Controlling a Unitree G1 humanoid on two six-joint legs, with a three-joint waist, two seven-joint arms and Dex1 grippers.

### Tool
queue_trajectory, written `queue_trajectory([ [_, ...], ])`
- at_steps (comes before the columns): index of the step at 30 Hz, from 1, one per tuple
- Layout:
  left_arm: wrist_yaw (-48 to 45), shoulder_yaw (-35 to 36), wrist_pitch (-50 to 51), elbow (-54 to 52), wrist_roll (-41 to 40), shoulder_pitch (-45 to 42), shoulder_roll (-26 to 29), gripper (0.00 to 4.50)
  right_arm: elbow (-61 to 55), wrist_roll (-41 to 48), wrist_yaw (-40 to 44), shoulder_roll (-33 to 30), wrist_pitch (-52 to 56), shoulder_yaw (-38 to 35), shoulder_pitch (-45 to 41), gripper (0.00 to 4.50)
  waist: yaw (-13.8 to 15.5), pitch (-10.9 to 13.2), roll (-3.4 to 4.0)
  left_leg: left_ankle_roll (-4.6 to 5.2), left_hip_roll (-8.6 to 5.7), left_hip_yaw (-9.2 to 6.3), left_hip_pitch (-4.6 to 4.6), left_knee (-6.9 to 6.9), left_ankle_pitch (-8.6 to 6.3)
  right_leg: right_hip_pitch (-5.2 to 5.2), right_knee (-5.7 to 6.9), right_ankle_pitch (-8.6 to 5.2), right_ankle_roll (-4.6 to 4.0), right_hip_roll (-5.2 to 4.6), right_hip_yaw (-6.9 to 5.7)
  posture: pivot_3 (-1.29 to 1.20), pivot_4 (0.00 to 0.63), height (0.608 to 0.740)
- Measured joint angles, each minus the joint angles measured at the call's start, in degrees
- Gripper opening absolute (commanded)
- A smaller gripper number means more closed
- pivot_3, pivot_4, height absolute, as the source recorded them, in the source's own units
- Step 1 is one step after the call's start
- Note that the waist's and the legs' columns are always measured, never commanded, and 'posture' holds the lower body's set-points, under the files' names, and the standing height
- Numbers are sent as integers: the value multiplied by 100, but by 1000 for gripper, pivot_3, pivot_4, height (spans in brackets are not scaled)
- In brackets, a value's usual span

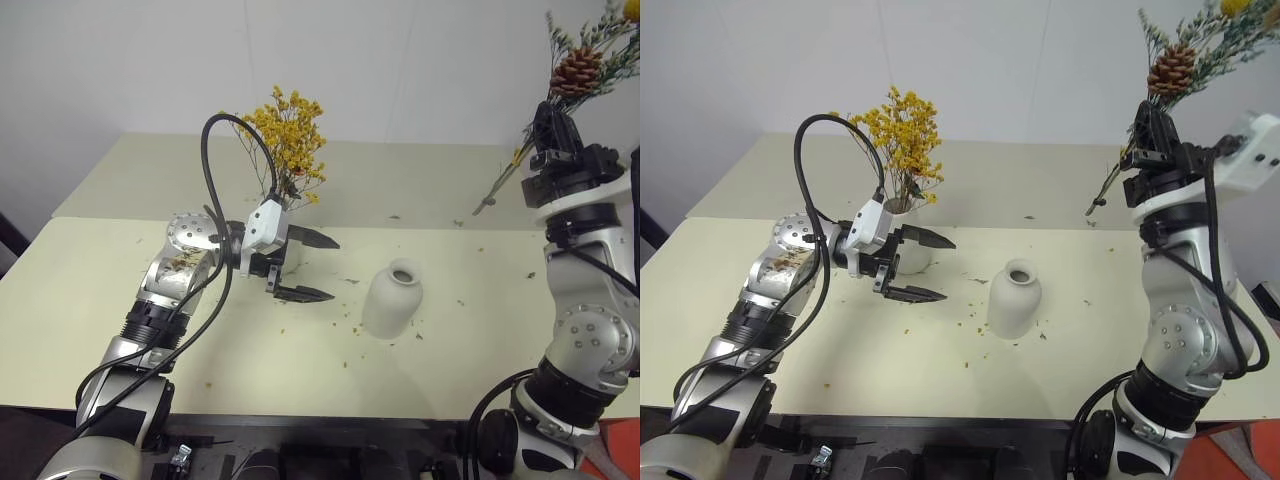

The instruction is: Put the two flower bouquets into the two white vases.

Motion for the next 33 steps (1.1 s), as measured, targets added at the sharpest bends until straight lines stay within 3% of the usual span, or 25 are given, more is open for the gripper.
queue_trajectory([
  [9,235,44,34,-4,-7,24,-28,4500,-560,64,100,181,-517,920,981,43,-66,-1,2,1,3,0,12,0,1,0,13,-5,2,6,1,0,150,740],
  [33,159,43,99,0,91,100,38,4500,-561,62,93,434,-798,1986,1535,43,-137,-1,2,2,4,-1,15,-2,1,4,10,-9,4,6,1,0,150,740],
])
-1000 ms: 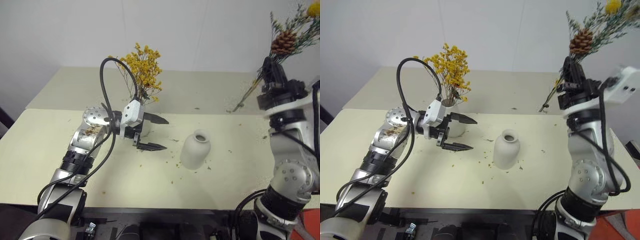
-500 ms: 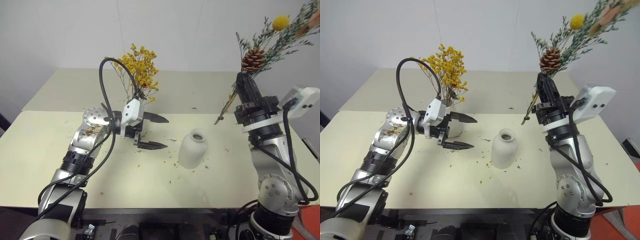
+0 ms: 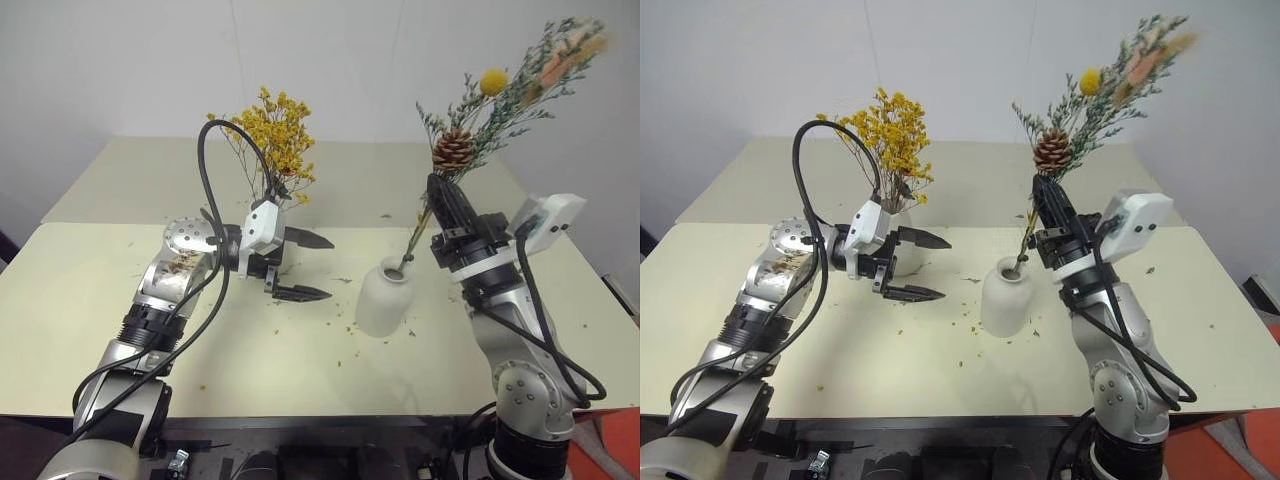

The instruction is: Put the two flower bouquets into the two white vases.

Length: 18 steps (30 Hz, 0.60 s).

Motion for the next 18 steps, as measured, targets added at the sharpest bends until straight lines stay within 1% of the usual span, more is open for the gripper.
queue_trajectory([
  [10,58,6,10,-4,10,0,-23,4500,273,-567,327,19,-716,328,294,43,-6,0,0,0,0,0,0,0,0,0,0,-7,11,0,1,0,150,740],
  [15,89,8,5,-4,11,0,-54,4500,505,-950,478,159,-1223,552,513,43,-8,0,0,0,0,0,1,0,0,0,0,-7,11,0,0,0,150,740],
  [16,96,8,0,-4,13,0,-55,4500,565,-1017,502,182,-1287,583,537,575,-10,0,0,0,-1,1,1,0,0,0,0,-7,11,0,1,0,150,740],
  [17,109,8,-4,-4,15,0,-57,4500,595,-1064,516,195,-1339,609,554,736,-10,0,0,0,-1,1,0,1,0,0,0,-7,11,-1,2,0,150,740],
  [18,137,9,-11,-4,17,0,-62,4500,621,-1137,544,205,-1414,644,582,1045,-10,0,0,0,-1,1,1,1,0,0,0,-7,11,-1,1,0,150,740],
])
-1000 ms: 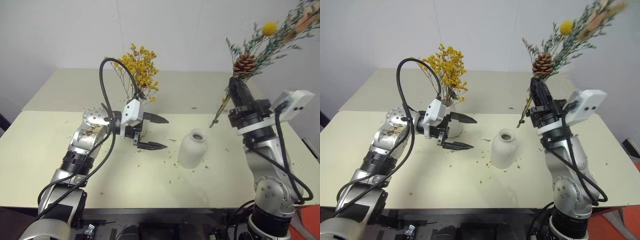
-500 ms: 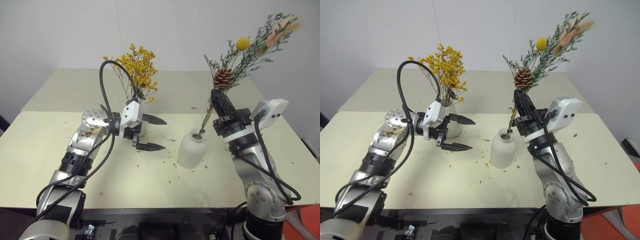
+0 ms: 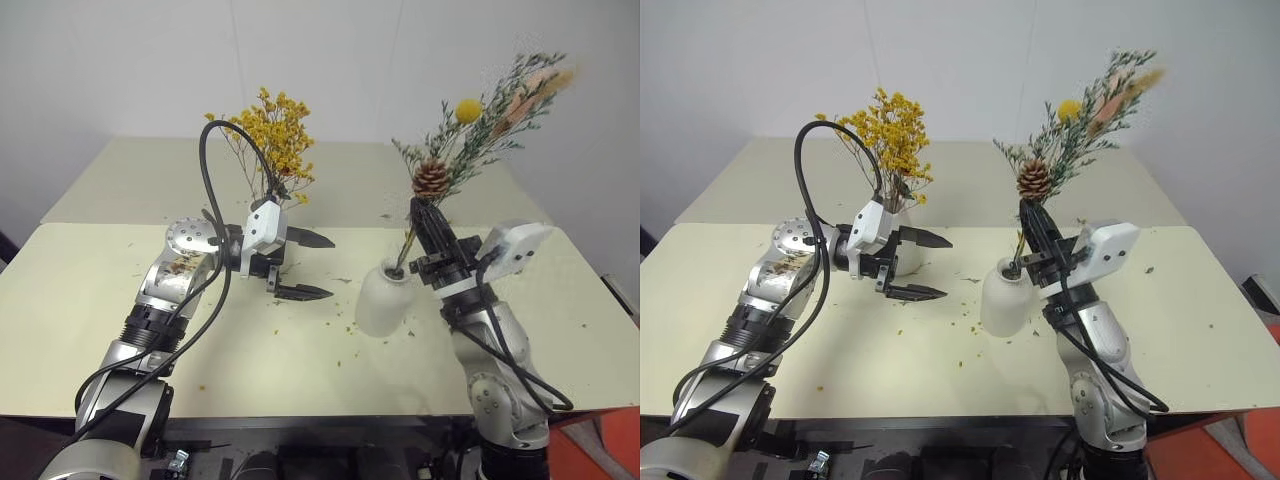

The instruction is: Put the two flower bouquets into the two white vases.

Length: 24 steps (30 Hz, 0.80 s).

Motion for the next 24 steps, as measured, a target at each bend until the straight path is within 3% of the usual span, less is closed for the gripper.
queue_trajectory([
  [10,55,8,-110,15,3,0,-19,4500,0,-182,129,7,-170,101,284,4457,1,0,0,0,1,-1,2,-1,0,0,2,0,-1,1,-1,0,150,740],
  [24,61,10,-237,164,16,-3,-141,4500,-544,-286,314,-534,-70,121,923,4457,2,0,0,0,1,1,11,-1,0,7,2,-9,14,1,0,0,150,740],
])
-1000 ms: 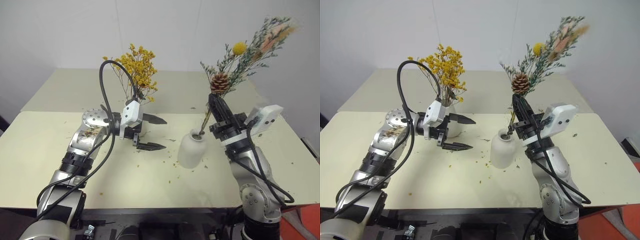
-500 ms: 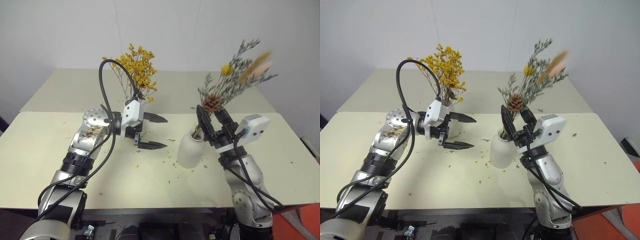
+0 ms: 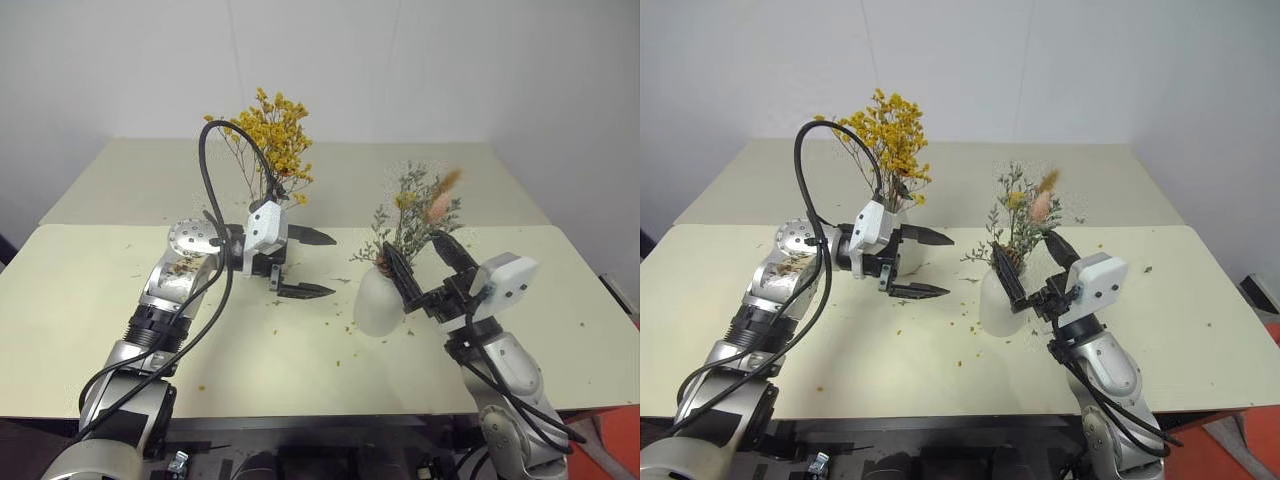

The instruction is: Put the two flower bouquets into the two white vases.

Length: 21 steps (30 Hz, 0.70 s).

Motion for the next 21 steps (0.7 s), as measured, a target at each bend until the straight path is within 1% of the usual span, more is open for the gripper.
queue_trajectory([
  [3,6,61,5,9,-61,-2,-100,4500,-100,58,-87,-85,115,-161,-228,4457,5,0,0,0,0,0,-2,0,0,0,-1,0,0,-1,0,0,150,740],
  [7,3,290,116,-16,-345,-31,-126,4500,-489,290,-129,-406,370,-488,-548,4457,7,0,0,0,-1,-1,-4,0,0,-1,-2,0,0,-1,0,0,150,740],
  [9,-4,454,222,-95,-536,-35,-70,4500,-674,586,-129,-651,444,-901,-658,4457,11,0,0,0,-1,-1,-5,0,0,1,-4,0,0,-1,-1,0,150,740],
  [13,-76,983,456,-212,-1031,-36,273,4500,-909,1678,152,-1324,481,-1958,-627,4457,8,0,0,0,1,-1,-3,-6,0,1,-6,0,0,-1,-1,0,150,740],
  [15,-125,1340,592,-246,-1298,-28,534,4500,-938,2348,516,-1771,488,-2585,-338,4457,7,0,0,0,3,-1,2,-9,0,6,-8,-1,-2,-1,-2,0,150,740],
  [18,-223,1814,669,-241,-1409,168,1169,4500,-856,3223,1344,-2428,531,-3624,509,4457,0,0,-1,0,4,4,10,-20,0,9,-13,-3,-5,-2,1,0,150,740],
  [21,-304,2090,657,-254,-1350,633,1732,4500,-651,3507,2262,-2915,613,-4406,1427,4457,3,-1,-1,0,3,7,26,-23,0,21,-11,-6,-3,-5,2,0,150,740],
])
